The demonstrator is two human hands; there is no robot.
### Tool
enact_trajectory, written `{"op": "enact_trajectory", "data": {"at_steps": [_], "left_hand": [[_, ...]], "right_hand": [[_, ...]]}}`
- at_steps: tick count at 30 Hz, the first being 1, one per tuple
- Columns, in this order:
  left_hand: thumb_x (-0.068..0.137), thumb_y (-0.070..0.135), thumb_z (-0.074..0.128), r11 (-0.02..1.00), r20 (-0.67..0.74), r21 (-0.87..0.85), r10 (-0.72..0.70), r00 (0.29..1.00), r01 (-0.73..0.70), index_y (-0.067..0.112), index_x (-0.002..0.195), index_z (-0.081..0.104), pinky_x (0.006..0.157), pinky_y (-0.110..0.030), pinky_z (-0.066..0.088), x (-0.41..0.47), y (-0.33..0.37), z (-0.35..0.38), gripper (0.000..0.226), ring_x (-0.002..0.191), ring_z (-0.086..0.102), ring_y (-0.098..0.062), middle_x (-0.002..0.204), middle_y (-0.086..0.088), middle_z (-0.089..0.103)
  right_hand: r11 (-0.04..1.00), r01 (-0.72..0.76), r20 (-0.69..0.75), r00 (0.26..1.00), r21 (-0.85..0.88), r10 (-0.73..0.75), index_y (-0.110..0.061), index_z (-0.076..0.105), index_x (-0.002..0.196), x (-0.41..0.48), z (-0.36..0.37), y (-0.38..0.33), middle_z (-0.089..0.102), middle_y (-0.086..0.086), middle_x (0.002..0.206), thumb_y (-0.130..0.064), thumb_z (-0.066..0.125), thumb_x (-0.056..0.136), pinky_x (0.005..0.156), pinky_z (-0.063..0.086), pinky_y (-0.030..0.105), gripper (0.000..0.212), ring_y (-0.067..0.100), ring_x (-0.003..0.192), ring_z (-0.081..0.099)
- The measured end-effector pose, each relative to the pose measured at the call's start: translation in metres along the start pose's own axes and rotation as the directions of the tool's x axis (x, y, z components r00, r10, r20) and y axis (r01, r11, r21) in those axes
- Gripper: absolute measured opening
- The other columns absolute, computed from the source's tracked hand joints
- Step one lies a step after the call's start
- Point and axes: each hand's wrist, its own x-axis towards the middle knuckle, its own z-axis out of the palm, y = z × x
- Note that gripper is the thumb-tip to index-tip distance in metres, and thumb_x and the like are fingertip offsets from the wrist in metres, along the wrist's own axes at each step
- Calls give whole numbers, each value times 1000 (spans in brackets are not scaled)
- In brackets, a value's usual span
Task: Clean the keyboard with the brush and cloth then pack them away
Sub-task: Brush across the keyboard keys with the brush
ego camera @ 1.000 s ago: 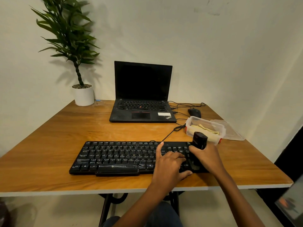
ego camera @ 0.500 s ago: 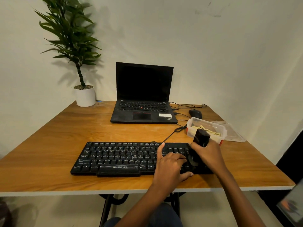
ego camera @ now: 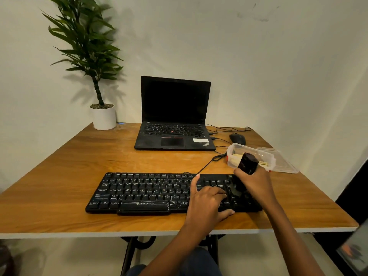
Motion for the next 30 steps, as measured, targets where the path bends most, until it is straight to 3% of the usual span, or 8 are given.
{"op": "enact_trajectory", "data": {"at_steps": [3, 5, 9, 13, 17, 21, 26, 30], "left_hand": [[59, 66, 73, 1000, 5, 5, -1, 1000, 0, 33, 83, 74, 111, -44, 6, 0, 0, 0, 41, 81, 63, 3, 86, 21, 68], [59, 66, 72, 1000, 11, 9, -2, 1000, 2, 33, 83, 74, 111, -44, 5, -1, 0, -1, 41, 82, 63, 3, 87, 21, 68], [60, 66, 72, 1000, 12, 5, -2, 1000, 2, 33, 83, 74, 112, -43, 4, 0, 0, 0, 41, 83, 63, 3, 87, 21, 68], [60, 67, 72, 1000, 18, 10, -3, 1000, 3, 32, 84, 74, 112, -43, 3, 0, 1, 0, 42, 83, 64, 3, 87, 21, 68], [60, 67, 71, 1000, 19, 14, -2, 1000, 2, 33, 84, 73, 111, -44, 4, 1, 1, -1, 42, 83, 63, 3, 87, 22, 68], [61, 67, 70, 1000, 18, 6, 2, 1000, -3, 33, 84, 73, 111, -44, 4, -1, 1, 0, 41, 84, 63, 4, 88, 21, 68], [61, 66, 71, 1000, 17, 6, -2, 1000, 2, 33, 84, 73, 111, -44, 4, 0, 1, -2, 41, 84, 63, 3, 88, 22, 68], [60, 67, 72, 1000, 22, 11, -2, 1000, 1, 33, 83, 73, 111, -44, 5, 0, 1, -2, 41, 83, 63, 3, 87, 22, 69]], "right_hand": [[998, 2, 111, 994, -61, 5, -11, 57, 74, -2, 10, 3, 58, -1, 69, -17, 67, 78, 59, 42, 24, 12, 15, 69, 55], [990, -38, 180, 982, -135, 63, -14, 57, 72, 3, 7, 1, 60, 1, 71, -21, 67, 78, 62, 45, 28, 13, 16, 71, 57], [996, 9, 48, 999, -88, -5, -13, 57, 76, 6, 9, -5, 58, 0, 71, -21, 65, 78, 59, 43, 26, 12, 16, 70, 56], [981, -72, 203, 973, -183, 110, -14, 56, 72, 7, 7, -3, 59, 1, 71, -24, 66, 79, 62, 46, 31, 16, 14, 68, 55], [991, -29, 56, 998, -133, 37, -14, 55, 78, 8, 6, -2, 58, 0, 73, -25, 65, 80, 66, 47, 32, 16, 10, 68, 53], [982, -122, 193, 970, -146, 149, -12, 57, 77, 6, -2, 1, 58, 1, 71, -23, 65, 81, 58, 45, 28, 14, 13, 68, 55], [999, -13, 14, 1000, -50, 14, -18, 53, 84, 13, 11, -3, 58, 0, 79, -24, 66, 81, 66, 48, 28, 14, 17, 79, 56], [979, -99, 159, 979, -178, 128, -13, 55, 83, 21, 15, -4, 59, 5, 80, -27, 67, 78, 68, 48, 33, 19, 16, 73, 55]]}}
